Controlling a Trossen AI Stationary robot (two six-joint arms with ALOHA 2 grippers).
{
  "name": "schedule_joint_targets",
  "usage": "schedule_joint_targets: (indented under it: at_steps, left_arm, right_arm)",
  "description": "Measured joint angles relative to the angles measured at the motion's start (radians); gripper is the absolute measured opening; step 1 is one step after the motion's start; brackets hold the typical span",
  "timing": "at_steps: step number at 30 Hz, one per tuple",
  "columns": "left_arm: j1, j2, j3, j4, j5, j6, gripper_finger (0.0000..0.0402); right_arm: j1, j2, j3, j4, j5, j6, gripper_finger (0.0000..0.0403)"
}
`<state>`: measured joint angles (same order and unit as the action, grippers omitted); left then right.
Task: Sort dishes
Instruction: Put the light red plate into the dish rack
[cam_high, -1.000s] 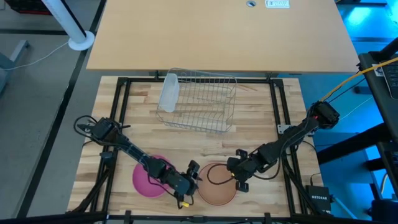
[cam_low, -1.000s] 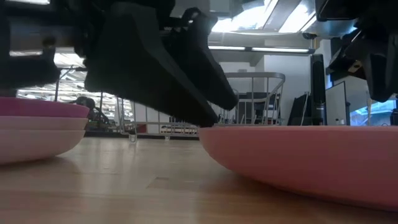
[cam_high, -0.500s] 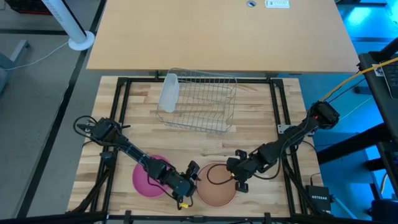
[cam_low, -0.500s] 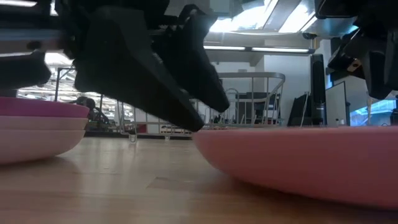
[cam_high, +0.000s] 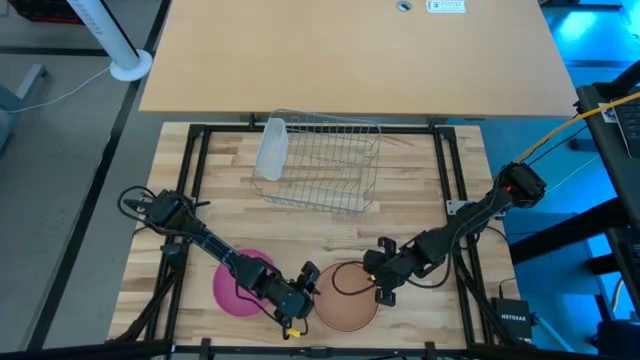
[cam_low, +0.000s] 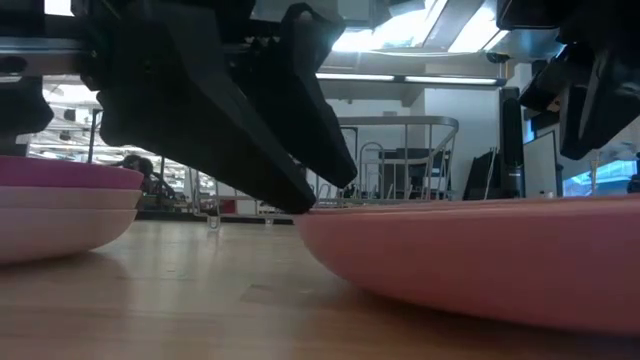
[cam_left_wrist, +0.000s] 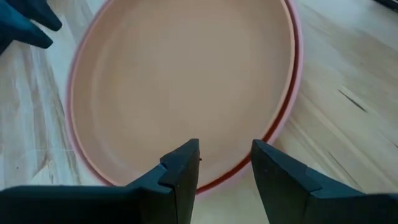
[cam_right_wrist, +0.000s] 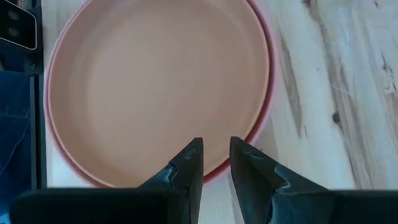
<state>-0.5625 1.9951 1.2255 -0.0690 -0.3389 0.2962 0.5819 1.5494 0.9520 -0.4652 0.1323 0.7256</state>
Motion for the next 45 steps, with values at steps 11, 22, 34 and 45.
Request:
schedule_joint_targets:
  at_steps: [11, 22, 34, 45]
  left_arm:
    - [0.004, 0.037, 0.002, 0.009, 0.018, -0.001, 0.0139]
    - [0.023, 0.041, 0.000, -0.003, 0.018, -0.002, 0.0139]
    - [0.022, 0.043, -0.002, -0.002, 0.016, -0.001, 0.0139]
    - [0.022, 0.043, -0.002, -0.002, 0.018, -0.006, 0.0139]
  right_arm:
    - [0.000, -0.002, 0.001, 0.001, -0.001, 0.000, 0.0085]
    - [0.001, -0.003, 0.170, -0.222, -0.073, 0.004, 0.0085]
    - [0.002, -0.003, 0.259, -0.405, -0.042, 0.017, 0.0085]
    - [0.052, 0.000, 0.258, -0.301, -0.024, -0.040, 0.0085]
